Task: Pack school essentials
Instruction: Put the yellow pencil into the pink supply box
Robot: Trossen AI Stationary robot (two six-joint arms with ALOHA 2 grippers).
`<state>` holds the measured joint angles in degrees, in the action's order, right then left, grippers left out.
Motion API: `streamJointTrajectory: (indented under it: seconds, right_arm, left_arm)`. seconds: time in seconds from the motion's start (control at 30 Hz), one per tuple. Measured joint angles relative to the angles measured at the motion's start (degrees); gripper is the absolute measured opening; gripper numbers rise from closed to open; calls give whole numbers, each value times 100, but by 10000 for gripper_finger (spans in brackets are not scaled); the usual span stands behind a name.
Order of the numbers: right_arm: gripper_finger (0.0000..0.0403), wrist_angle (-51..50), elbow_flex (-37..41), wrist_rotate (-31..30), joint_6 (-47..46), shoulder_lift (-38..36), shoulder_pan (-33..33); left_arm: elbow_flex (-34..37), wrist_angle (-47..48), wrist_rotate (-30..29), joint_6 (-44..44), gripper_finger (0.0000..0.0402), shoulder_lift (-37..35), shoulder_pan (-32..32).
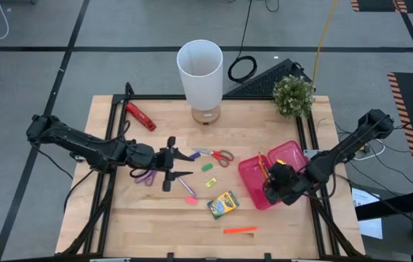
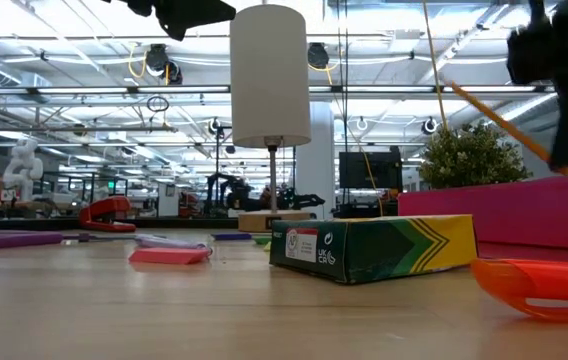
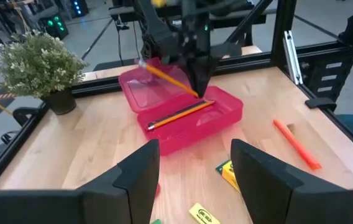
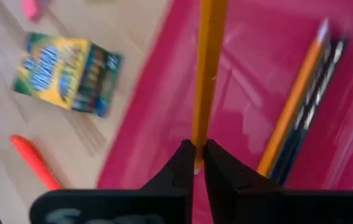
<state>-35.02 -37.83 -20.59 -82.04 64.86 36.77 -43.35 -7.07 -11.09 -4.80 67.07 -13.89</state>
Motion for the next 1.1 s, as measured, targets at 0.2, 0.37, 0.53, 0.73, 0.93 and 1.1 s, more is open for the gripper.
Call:
streamJointTrajectory:
  seconds: [0.2, 0.37, 0.53, 0.73, 0.93, 1.1]
  right_arm:
    - [12, 475, 581, 695, -638, 0, -28]
    - [25, 750, 737, 887, -566, 0, -140]
    - [36, 752, 737, 960, -399, 0, -287]
    - [38, 738, 737, 1030, -328, 1, -308]
    - [48, 738, 737, 1028, -287, 2, -308]
    - [82, 738, 737, 1035, -282, 2, -308]
  left_arm:
    - [0, -2, 0, -36, 202, 0, 0]
    - [0, -11, 0, -78, 202, 0, 0]
    - [0, -11, 2, -92, 202, 0, 0]
    - [0, -11, 1, -92, 202, 0, 0]
    - [0, -9, 2, -85, 202, 0, 0]
    - [0, -9, 2, -49, 202, 0, 0]
